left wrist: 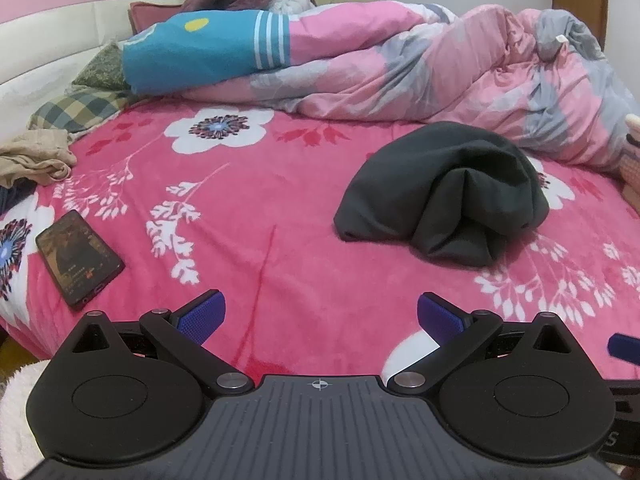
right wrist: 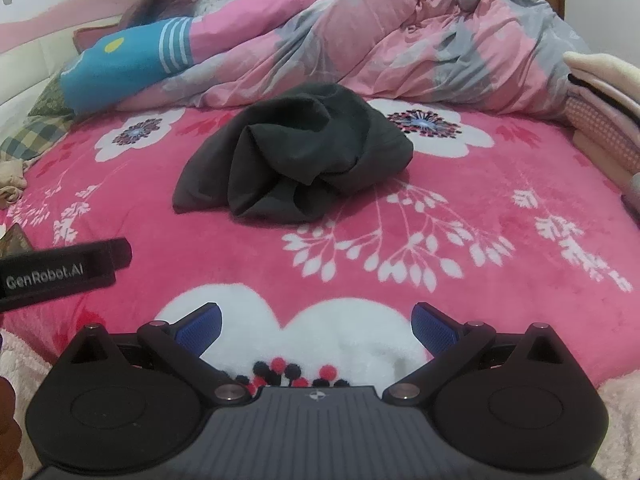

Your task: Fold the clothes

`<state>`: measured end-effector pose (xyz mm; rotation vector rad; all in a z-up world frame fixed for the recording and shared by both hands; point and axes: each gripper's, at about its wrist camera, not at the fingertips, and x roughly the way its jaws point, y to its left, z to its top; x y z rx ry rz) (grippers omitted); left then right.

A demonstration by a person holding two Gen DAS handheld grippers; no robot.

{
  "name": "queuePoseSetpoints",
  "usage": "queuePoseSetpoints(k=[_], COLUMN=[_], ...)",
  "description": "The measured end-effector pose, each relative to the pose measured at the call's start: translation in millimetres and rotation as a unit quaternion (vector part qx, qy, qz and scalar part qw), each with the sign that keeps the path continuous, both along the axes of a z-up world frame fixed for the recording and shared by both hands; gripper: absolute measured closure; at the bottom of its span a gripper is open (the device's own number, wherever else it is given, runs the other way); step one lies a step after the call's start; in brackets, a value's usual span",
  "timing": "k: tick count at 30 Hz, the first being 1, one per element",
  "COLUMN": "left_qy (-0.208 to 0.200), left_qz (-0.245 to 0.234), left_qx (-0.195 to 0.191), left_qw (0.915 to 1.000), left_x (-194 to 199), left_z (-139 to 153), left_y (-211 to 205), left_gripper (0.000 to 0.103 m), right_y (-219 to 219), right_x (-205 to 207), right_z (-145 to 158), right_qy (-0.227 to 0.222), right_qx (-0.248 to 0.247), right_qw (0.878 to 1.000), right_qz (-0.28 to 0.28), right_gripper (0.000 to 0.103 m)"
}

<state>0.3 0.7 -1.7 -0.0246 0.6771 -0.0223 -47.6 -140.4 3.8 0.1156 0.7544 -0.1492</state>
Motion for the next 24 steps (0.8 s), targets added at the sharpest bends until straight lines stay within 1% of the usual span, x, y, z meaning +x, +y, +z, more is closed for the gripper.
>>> queuePoseSetpoints(k=[11, 24], left_qy=[0.002, 0.007], left_qz=[-0.008, -0.004], left_qx=[0.017, 0.012], left_qw=[0.9998, 0.9999], left_x=[1.4, 3.0], left_z=[-7.5, -9.4], left_y=[3.2, 5.8], left_gripper=[0.0, 0.0], right_y=[0.3, 0.3], right_x=[3.2, 5.7], right_z=[0.7, 1.1], right_qy=[-0.008, -0.005], right_qx=[-0.017, -0.023], right_qw=[1.0, 1.0], right_qz=[-0.007, -0.011], right_gripper=[0.0, 0.0])
